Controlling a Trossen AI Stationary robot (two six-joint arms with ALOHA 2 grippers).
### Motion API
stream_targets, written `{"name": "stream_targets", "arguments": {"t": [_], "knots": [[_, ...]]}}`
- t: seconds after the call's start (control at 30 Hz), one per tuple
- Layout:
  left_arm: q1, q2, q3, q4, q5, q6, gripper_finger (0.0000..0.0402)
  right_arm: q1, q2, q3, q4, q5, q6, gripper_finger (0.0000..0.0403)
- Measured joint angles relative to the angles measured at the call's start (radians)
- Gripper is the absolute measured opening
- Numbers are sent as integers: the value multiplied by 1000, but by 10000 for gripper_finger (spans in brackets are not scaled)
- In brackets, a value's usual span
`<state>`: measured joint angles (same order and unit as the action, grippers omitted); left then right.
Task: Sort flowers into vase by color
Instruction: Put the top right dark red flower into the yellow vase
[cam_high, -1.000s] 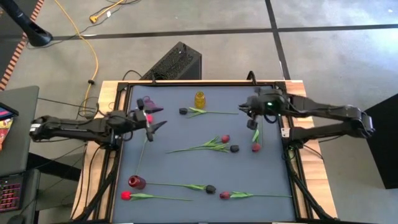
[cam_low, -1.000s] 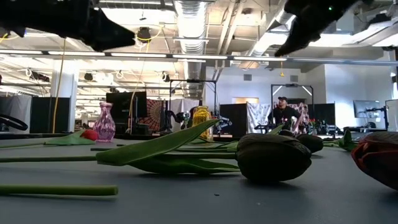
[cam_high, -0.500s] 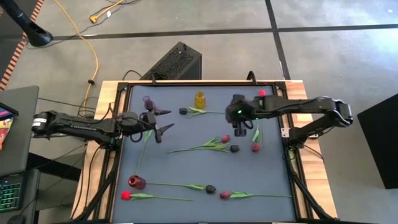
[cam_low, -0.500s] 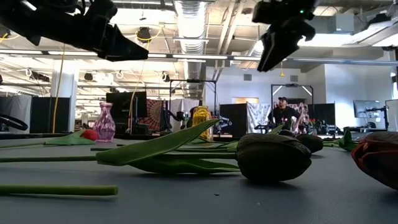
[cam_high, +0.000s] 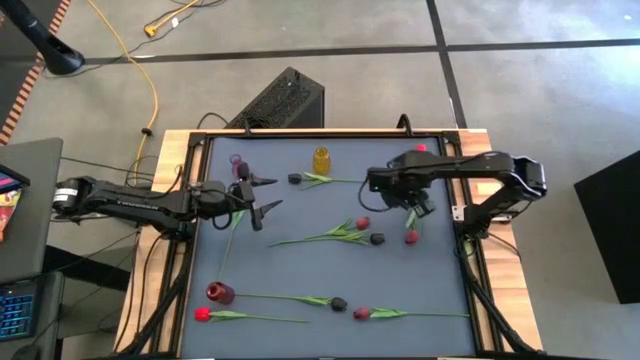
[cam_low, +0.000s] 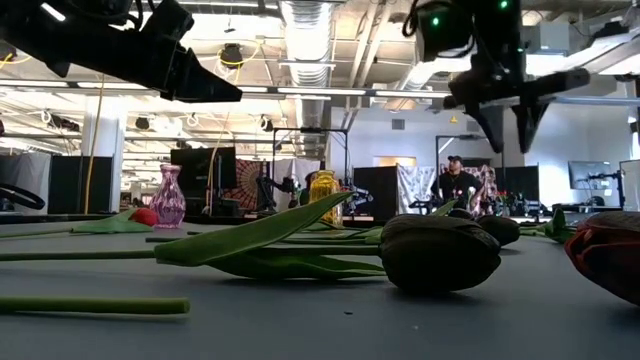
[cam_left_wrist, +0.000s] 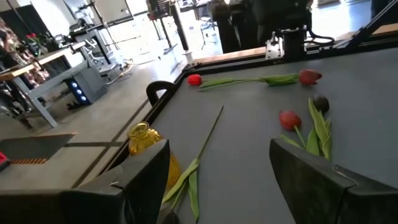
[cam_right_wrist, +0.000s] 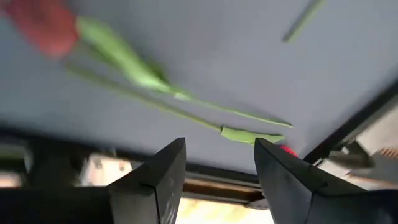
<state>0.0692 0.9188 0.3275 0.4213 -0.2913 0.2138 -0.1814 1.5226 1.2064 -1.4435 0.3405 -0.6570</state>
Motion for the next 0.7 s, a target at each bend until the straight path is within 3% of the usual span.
{"name": "stream_targets", "arguments": {"t": [0.2,0.7], "knots": [[0,0,0,-2,0,0,265,-14,61,-1,-9,0,-257,215],[0,0,0,-34,-1,-15,265,-37,58,-282,270,2,-419,214]]}}
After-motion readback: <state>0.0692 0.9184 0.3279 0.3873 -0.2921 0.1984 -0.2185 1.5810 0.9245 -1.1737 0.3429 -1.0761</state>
